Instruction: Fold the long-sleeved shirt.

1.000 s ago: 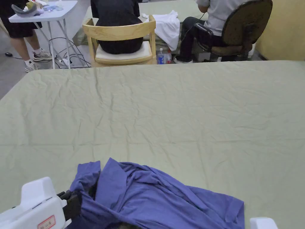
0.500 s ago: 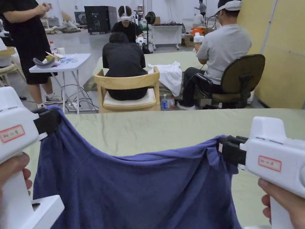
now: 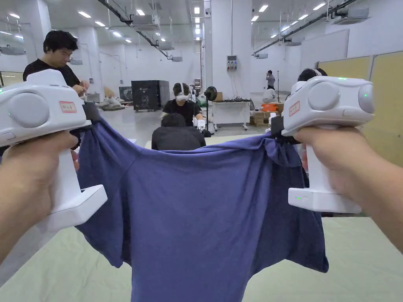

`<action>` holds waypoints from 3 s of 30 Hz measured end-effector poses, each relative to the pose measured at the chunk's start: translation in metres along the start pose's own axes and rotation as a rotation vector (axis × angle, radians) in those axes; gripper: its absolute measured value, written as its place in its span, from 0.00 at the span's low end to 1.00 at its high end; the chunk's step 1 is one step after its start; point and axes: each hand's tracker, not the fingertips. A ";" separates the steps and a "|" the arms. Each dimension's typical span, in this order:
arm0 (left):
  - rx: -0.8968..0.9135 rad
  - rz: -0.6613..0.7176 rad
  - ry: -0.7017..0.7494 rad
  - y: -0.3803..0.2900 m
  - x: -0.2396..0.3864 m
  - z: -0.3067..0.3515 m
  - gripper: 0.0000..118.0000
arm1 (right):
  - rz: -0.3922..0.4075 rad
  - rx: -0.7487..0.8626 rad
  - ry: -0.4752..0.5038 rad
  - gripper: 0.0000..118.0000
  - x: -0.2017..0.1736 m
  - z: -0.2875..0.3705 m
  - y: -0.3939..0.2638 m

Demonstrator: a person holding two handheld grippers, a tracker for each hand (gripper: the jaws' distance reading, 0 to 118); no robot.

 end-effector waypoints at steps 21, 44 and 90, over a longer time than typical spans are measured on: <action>-0.269 -0.096 0.184 -0.165 -0.064 -0.152 0.01 | 0.048 -0.280 -0.039 0.10 -0.011 -0.214 -0.134; -0.563 -0.281 0.177 -0.358 -0.093 0.117 0.01 | 0.105 -0.498 0.006 0.10 0.046 -0.025 -0.415; -0.871 -0.162 0.061 -0.437 -0.122 0.013 0.96 | -0.063 -0.510 0.087 0.03 0.092 0.128 -0.514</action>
